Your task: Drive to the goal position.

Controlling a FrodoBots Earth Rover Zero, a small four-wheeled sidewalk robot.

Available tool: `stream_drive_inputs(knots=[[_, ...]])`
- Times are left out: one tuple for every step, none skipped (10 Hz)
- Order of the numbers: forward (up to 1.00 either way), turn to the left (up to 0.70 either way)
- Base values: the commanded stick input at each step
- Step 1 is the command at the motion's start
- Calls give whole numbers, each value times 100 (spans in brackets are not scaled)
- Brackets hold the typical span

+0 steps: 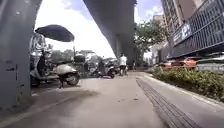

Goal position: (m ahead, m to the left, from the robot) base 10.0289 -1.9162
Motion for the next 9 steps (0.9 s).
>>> stream_drive_inputs(knots=[[70, 0], [70, 0], [70, 0], [70, 0], [70, 0], [70, 0], [70, 0], [70, 0], [70, 0]])
